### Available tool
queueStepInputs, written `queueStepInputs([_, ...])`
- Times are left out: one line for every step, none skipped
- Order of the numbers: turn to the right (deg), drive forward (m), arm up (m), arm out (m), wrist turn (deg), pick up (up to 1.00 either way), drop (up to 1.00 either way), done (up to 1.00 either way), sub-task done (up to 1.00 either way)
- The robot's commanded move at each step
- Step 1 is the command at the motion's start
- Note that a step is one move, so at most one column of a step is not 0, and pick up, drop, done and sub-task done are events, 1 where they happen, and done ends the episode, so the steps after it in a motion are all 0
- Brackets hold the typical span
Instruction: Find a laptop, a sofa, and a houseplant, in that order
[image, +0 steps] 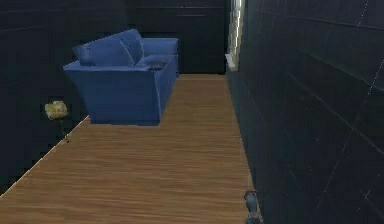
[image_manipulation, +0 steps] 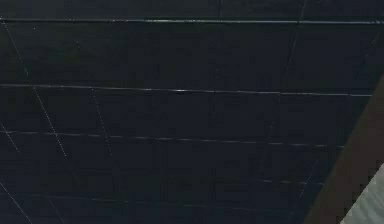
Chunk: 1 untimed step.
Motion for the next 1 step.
queueStepInputs([0.0,1.00,0.00,0.00,0.0,0.00,0.00,0.00,0.00])
